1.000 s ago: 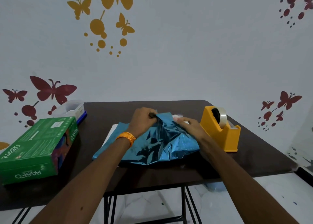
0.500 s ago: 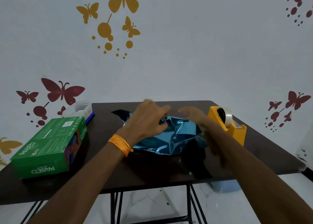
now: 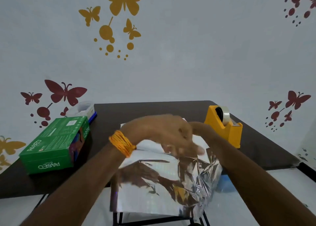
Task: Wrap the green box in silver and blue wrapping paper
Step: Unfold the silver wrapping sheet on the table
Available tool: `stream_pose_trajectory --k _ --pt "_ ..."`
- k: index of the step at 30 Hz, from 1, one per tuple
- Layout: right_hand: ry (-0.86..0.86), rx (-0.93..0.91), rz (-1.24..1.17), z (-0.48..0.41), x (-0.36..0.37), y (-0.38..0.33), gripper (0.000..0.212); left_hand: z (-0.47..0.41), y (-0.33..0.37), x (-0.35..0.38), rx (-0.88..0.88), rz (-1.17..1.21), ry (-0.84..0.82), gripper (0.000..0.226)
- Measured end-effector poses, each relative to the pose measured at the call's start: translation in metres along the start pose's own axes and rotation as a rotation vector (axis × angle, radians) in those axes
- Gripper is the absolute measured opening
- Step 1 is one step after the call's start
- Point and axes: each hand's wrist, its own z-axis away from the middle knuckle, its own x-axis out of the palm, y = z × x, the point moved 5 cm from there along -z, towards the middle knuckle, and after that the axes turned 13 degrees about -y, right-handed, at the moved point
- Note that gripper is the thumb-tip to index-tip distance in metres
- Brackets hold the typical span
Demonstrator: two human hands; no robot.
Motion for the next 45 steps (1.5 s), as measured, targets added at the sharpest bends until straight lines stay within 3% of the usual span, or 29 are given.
stream_pose_trajectory --k 3,5,7,9,14,17,23,27,37,45 --pt "0.042 -0.249 -0.049 -0.017 0.013 0.003 0.097 -0.02 -0.048 -0.032 -0.118 -0.106 0.296 0.035" --pt "0.108 -0.234 -0.018 -0.028 0.019 0.018 0.088 -0.037 -0.09 -0.029 -0.291 -0.236 0.277 0.038" --pt "0.175 -0.198 0.019 -0.022 0.023 0.02 0.084 -0.054 -0.132 -0.01 -0.412 -0.198 0.162 0.053" --pt "0.209 -0.205 0.035 -0.022 0.026 0.017 0.086 -0.069 -0.166 0.005 -0.446 -0.119 0.135 0.066" --pt "0.282 -0.269 -0.035 -0.031 0.018 0.011 0.086 -0.095 -0.219 0.013 -0.552 -0.197 0.214 0.071" --pt "0.32 -0.296 -0.024 -0.028 0.014 0.006 0.083 -0.103 -0.235 0.012 -0.556 -0.209 0.283 0.074" --pt "0.235 -0.299 0.045 -0.04 0.022 -0.002 0.078 -0.106 -0.252 0.001 -0.593 -0.2 0.328 0.075" --pt "0.297 -0.279 0.047 -0.051 0.024 0.0 0.076 -0.103 -0.251 -0.007 -0.567 -0.178 0.377 0.079" --pt "0.359 -0.308 0.041 -0.053 0.018 0.001 0.074 -0.084 -0.273 0.002 -0.61 -0.184 0.288 0.084" --pt "0.34 -0.321 0.047 -0.044 0.023 0.005 0.076 -0.082 -0.267 0.004 -0.581 -0.162 0.364 0.082"
